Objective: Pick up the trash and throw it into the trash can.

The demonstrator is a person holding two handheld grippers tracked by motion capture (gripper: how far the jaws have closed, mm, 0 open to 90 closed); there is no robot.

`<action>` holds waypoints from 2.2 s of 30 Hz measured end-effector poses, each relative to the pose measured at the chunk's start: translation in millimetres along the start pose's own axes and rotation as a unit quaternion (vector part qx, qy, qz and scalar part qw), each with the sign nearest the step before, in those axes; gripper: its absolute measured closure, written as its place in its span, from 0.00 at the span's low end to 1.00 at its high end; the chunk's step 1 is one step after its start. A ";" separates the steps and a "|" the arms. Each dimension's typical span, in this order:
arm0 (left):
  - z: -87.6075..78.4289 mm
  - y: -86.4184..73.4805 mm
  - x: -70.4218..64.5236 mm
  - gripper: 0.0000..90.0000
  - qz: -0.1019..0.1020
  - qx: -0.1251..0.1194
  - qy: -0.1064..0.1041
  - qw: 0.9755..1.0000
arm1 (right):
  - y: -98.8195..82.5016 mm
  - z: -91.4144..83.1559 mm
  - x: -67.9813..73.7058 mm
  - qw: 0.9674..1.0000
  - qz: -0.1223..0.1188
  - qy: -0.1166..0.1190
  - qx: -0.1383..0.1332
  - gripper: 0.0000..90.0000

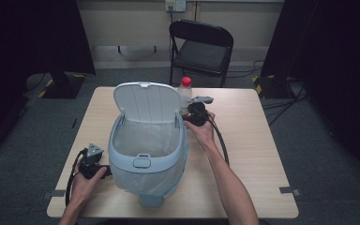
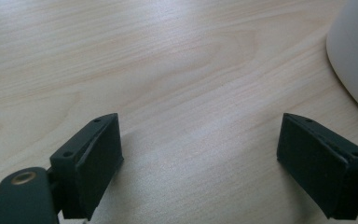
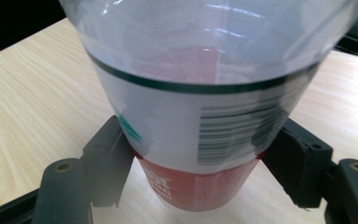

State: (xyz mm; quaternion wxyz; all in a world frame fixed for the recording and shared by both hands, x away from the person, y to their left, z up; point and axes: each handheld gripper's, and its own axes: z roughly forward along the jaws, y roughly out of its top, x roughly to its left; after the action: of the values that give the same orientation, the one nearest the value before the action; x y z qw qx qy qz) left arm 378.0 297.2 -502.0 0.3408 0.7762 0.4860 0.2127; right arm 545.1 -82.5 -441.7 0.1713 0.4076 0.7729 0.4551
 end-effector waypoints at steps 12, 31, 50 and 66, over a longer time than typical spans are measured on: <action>0.2 0.0 0.0 0.15 -0.001 0.000 -0.001 1.000 | -11.4 -43.7 -15.7 0.999 0.035 0.016 -0.014 0.31; 0.2 0.0 0.8 0.15 0.000 0.000 -0.004 1.000 | -33.6 -112.1 -0.7 0.996 0.054 0.056 -0.038 0.32; 0.2 0.0 0.8 0.15 0.000 0.000 -0.004 1.000 | -42.5 -171.5 11.1 0.994 0.043 0.068 -0.077 0.32; 0.2 0.0 0.8 0.15 0.000 0.000 -0.004 1.000 | -28.7 -218.5 30.4 0.988 0.021 0.102 -0.114 0.32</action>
State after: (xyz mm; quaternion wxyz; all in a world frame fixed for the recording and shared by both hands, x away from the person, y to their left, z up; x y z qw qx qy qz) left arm 378.5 297.8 -502.1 0.3423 0.7772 0.4844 0.2100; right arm 374.1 -189.1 -347.4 0.1274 0.3532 0.7208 0.5827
